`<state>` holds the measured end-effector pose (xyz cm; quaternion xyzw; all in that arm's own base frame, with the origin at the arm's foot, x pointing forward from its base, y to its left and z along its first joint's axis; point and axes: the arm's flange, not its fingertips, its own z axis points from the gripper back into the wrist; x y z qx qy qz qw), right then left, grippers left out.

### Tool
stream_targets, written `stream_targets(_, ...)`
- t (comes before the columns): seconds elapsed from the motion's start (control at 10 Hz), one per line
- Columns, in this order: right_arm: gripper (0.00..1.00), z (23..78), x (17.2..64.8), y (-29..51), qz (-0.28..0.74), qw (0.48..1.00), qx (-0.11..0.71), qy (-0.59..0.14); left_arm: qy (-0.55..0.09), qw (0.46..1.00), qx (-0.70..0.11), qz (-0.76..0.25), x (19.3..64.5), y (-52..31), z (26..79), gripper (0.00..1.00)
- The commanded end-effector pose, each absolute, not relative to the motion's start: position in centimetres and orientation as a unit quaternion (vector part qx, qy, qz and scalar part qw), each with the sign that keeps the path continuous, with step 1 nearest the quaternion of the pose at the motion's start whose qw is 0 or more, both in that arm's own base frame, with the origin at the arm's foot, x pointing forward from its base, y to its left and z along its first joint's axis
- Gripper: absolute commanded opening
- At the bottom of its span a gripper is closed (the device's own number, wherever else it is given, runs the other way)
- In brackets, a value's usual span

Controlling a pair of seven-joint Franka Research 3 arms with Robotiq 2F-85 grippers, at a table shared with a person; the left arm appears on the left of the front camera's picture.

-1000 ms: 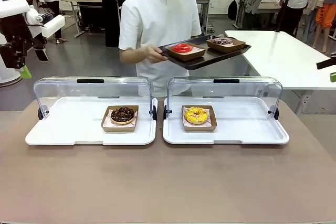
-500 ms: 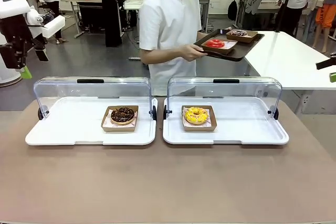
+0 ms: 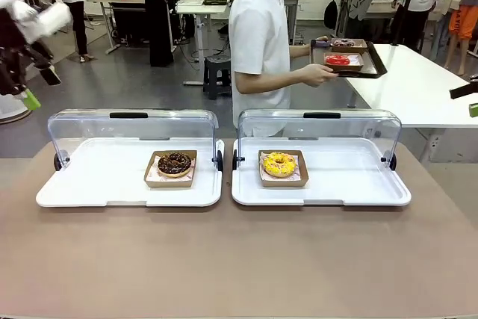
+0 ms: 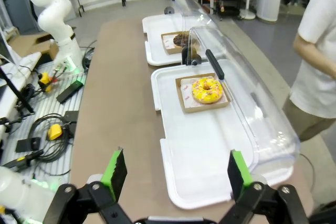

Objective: Provide the desired donut to the person.
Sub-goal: Place the picked Paper togo box onto the Handle tray extended by the person.

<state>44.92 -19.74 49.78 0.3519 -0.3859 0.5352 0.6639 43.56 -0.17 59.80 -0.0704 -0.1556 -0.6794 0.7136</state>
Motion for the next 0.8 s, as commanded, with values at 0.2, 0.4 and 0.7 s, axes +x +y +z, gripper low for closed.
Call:
stream_targets(0.2, 1.0, 49.7, 45.0, -19.7, 0.534, 0.665, 0.35, -0.387, -0.399, 0.668, -0.196, -0.596, 38.1, 11.4, 58.1, 1.0)
stream_targets(0.4, 1.0, 49.7, 45.0, -19.7, 0.534, 0.665, 0.35, -0.387, -0.447, 0.644, -0.221, -0.579, 37.7, 15.2, 54.1, 1.0)
stream_targets(0.7, 1.0, 49.7, 45.0, -19.7, 0.534, 0.665, 0.35, -0.387, -0.438, 0.652, -0.285, -0.549, 36.5, 16.5, 48.5, 1.0)
